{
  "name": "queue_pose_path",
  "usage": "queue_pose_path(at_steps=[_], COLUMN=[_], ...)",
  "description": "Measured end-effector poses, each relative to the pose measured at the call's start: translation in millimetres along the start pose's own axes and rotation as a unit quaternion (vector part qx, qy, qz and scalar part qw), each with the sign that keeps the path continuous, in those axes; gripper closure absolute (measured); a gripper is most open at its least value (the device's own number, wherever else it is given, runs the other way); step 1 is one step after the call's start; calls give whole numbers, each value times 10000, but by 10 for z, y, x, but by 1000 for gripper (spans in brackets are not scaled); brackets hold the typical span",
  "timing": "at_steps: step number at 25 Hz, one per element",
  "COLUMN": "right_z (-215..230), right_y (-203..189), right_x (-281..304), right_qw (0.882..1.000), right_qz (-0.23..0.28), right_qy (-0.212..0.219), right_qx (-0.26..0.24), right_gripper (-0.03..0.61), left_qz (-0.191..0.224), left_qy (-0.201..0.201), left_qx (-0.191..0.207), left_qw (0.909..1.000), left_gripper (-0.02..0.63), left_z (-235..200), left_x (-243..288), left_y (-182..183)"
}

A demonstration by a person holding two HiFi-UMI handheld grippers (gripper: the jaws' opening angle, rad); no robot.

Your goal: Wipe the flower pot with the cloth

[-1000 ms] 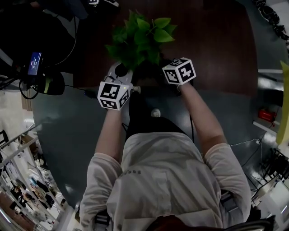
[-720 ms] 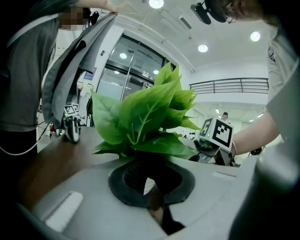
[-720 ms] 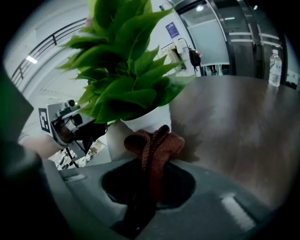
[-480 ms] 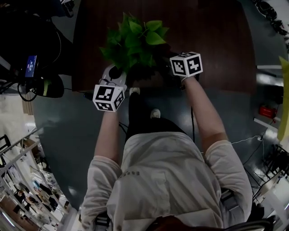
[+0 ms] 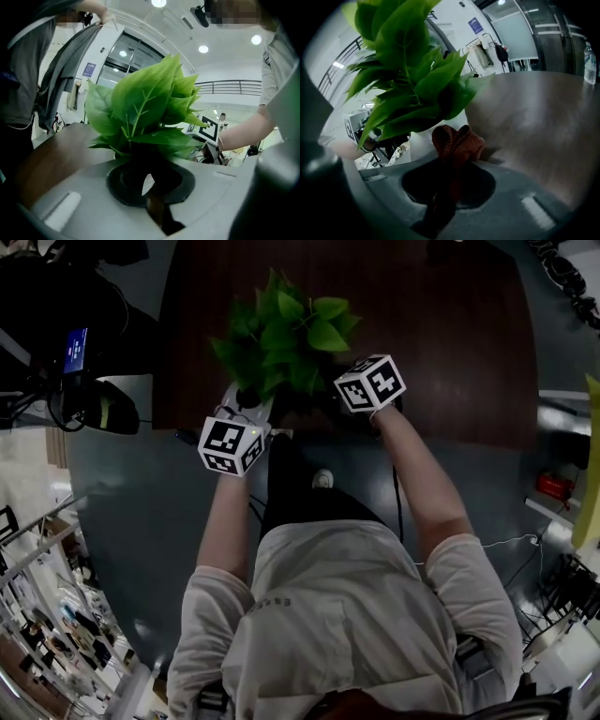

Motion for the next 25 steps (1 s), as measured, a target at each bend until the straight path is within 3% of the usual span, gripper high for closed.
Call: queue_pose_path(at_steps=[3,6,9,11,13,17,21,25], right_z=[79,301,612,770,786,714,624,572], right_y=[-29,14,206,435,678,1013,945,765], right_x=[-55,-208,-433,-531,-531,-418,-198,-11], right_qw=[10000,9990,9950,9929,9937,9946,9895,9774], right_qz=[25,204,535,803,984,891,414,15], right_qy=[-26,-360,-732,-714,-354,519,1333,2072], right_qx=[55,188,409,502,409,-97,-363,-422], right_gripper=[529,529,529,529,529,529,529,529], left_qz=[-12,18,235,287,147,-25,-30,-99], left_qy=[57,118,93,-17,-140,-210,-266,-129], left_qx=[-72,-212,-633,-942,-927,-430,-422,-419], left_qw=[10000,9997,9977,9951,9955,9989,9988,9990], left_gripper=[591,591,586,564,541,534,531,532], left_z=[-38,-103,-189,-231,-229,-249,-257,-286], left_x=[6,-45,-155,-190,-189,-113,-99,-66], left_y=[-50,-76,27,90,82,64,41,-9])
Point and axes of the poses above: the fingertips, and each gripper's own axes: x forward along the fingers, z to its right, y out of its top, the point moved 1 cm from there along -x, backward along the fingers, and after that the axes turned 8 degrees about -x, right-handed, at the moved point
